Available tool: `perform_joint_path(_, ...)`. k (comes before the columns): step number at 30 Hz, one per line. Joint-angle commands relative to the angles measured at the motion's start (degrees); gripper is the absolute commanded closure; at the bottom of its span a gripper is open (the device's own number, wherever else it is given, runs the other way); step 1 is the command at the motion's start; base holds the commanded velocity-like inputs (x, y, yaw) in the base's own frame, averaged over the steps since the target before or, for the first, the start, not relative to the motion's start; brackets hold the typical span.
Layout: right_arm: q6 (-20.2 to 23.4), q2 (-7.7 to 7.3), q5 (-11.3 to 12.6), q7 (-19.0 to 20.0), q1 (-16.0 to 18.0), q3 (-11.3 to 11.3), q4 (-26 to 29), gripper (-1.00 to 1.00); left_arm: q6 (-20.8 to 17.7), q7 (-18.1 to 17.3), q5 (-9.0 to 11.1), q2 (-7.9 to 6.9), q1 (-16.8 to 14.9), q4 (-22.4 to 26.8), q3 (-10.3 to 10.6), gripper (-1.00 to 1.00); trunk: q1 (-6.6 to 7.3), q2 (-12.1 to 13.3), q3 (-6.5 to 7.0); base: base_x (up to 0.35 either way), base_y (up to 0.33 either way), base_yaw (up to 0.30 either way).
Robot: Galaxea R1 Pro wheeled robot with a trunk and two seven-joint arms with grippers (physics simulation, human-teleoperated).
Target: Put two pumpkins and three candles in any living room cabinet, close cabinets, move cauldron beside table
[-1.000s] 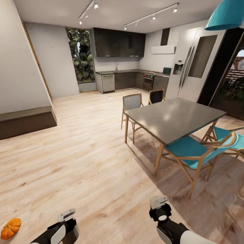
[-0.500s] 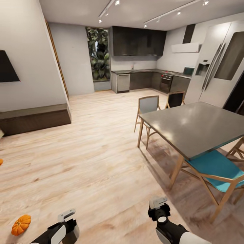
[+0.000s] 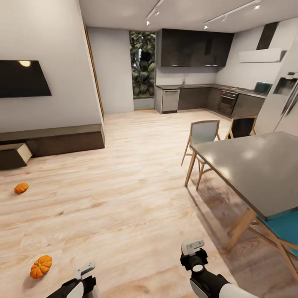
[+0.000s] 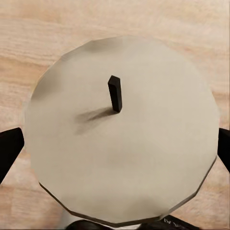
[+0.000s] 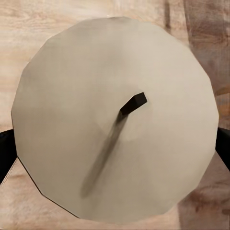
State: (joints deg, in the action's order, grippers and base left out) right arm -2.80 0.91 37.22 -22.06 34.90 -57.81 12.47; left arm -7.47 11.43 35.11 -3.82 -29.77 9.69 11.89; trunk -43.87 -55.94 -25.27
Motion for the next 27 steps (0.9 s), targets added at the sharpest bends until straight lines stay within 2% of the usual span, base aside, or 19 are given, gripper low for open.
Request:
perform_joint_path(1, -0.01, 0.00, -0.16, 0.00, 0.00, -0.02, 0.01, 1.00, 0.02, -0.01, -0.12, 0.02, -0.02, -0.62, 0.04, 1.00, 0.00, 0.00, -0.02, 0.017, 0.000, 0.257)
perform_joint_path(9, -0.01, 0.02, -0.22, 0.00, 0.00, -0.02, 0.01, 1.00, 3.32, -0.01, -0.06, 0.52, -0.02, -2.77, 0.05, 1.00, 0.00, 0.00, -0.05, 0.002, 0.000, 0.109)
perform_joint_path(13, -0.01, -0.01, -0.22, 0.00, 0.00, -0.02, 0.01, 1.00, 3.58, -0.01, -0.12, 1.02, -0.02, -3.03, 0.06, 1.00, 0.00, 0.00, -0.05, 0.000, 0.000, 0.265)
perform_joint_path(27, -0.01, 0.06, -0.14, 0.00, 0.00, -0.02, 0.01, 1.00, 3.60, -0.01, -0.06, 1.10, -0.02, -3.10, 0.06, 1.00, 0.00, 0.00, -0.05, 0.000, 0.000, 0.287)
